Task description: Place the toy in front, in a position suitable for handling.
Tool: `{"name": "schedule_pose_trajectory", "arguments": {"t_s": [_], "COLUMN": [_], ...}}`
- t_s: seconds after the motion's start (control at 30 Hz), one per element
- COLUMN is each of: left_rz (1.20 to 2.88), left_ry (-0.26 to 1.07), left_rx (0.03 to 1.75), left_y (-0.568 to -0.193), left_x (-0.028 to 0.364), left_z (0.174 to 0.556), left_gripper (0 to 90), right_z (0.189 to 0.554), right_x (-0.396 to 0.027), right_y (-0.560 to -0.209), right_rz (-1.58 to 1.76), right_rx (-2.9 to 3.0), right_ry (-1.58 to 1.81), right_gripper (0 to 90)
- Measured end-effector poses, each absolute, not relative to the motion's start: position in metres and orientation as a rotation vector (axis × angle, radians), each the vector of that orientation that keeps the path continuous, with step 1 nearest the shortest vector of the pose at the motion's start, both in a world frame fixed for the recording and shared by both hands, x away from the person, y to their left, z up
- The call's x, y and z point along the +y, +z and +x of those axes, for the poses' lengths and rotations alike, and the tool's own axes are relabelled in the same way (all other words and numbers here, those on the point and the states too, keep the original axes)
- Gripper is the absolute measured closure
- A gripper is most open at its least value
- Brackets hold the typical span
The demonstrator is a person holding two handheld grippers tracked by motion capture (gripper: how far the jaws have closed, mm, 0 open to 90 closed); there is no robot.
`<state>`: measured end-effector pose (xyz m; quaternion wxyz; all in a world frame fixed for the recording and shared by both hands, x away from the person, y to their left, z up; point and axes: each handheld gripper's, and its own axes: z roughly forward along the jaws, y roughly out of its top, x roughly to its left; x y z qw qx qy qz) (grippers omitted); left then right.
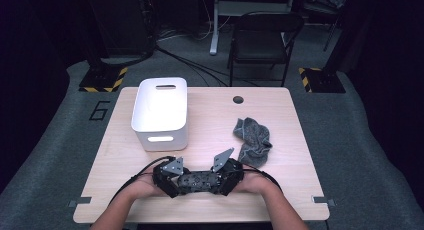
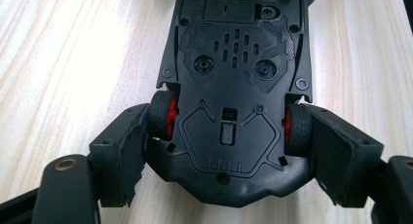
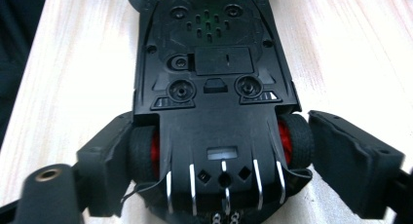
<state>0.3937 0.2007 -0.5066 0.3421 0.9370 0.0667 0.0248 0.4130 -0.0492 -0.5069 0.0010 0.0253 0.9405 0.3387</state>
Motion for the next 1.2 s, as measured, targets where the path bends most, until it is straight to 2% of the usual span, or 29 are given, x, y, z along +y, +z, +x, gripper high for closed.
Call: {"name": "schedule_pose_trajectory", "arguments": {"t_s": [0.13,0.43,0.47,0.53,0.6,0.83,0.87,1.07,1.2], "left_rz": [2.436,2.438,2.438,2.460,2.458,2.453,2.454,2.450,2.451], "left_ry": [0.094,0.072,0.071,0.077,0.073,0.104,0.095,0.087,0.071], "left_rx": [0.180,0.185,0.193,0.185,0.187,0.186,0.181,0.191,0.191], "left_y": [-0.506,-0.508,-0.509,-0.510,-0.511,-0.511,-0.511,-0.513,-0.513], "left_x": [0.201,0.201,0.201,0.201,0.201,0.202,0.202,0.203,0.204], "left_z": [0.390,0.392,0.392,0.391,0.391,0.388,0.389,0.389,0.390], "left_gripper": [22.6,22.5,22.6,22.7,22.7,22.9,22.9,23.0,23.0], "right_z": [0.411,0.410,0.409,0.411,0.410,0.415,0.422,0.443,0.457], "right_x": [-0.050,-0.050,-0.050,-0.051,-0.056,-0.082,-0.100,-0.142,-0.160], "right_y": [-0.505,-0.505,-0.504,-0.500,-0.492,-0.460,-0.452,-0.441,-0.439], "right_rz": [0.055,0.034,0.041,0.059,0.086,0.189,0.300,0.448,0.545], "right_rx": [2.955,2.945,2.944,2.956,2.936,2.825,2.759,2.673,2.644], "right_ry": [1.055,1.062,1.065,1.085,1.111,1.141,1.109,1.053,0.993], "right_gripper": [23.2,23.9,23.4,16.5,15.7,16.7,18.0,18.5,14.8]}}
